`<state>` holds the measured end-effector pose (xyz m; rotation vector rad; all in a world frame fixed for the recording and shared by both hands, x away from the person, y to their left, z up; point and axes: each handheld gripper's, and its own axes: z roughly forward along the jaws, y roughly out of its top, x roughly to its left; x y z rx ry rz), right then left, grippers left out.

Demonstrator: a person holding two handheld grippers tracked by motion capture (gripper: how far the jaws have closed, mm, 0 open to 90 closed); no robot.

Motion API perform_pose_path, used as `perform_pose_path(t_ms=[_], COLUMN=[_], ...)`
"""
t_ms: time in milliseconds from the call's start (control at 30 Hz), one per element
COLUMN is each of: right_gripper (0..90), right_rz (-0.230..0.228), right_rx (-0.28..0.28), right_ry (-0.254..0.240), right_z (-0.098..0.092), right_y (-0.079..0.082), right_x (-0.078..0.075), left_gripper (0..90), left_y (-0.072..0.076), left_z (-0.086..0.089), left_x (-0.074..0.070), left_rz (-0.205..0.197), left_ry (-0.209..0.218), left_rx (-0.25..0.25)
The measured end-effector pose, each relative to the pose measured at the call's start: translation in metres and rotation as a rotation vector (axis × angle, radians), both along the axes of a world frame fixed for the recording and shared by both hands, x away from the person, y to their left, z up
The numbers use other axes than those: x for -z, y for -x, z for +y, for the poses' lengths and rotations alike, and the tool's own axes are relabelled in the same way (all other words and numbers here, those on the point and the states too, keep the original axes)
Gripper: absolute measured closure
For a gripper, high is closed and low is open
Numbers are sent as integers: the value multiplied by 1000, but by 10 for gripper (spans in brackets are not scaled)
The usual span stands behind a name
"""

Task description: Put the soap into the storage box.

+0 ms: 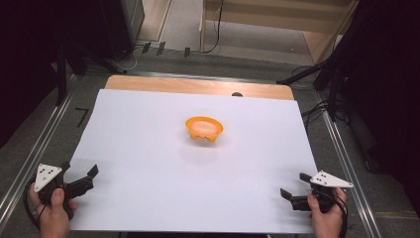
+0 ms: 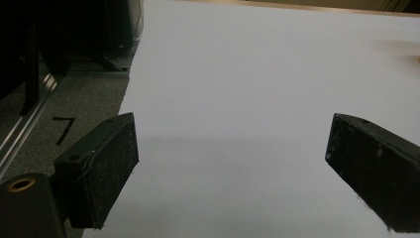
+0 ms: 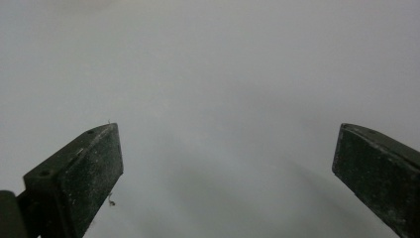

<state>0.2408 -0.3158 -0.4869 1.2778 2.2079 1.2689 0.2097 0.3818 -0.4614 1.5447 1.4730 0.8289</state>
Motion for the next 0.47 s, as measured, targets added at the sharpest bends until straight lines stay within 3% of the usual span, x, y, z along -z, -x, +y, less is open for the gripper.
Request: perform_pose_path(t_ms=[200,300,467], right_gripper=[0,0,0], right_rz=[-20,-46,-46], right_rx=[51,39,34], right_ry=[-25,-45,-36], right_z=[-16,-19,-19], right_y=[12,16,16], right_x=[2,2,3], left_gripper=[69,69,69], left_y=[1,0,1], left_z=[1,0,0], left_x=[0,0,0], left_rz=[-5,-4,-4], left_ry=[7,-1,0], left_rx=[1,7,7])
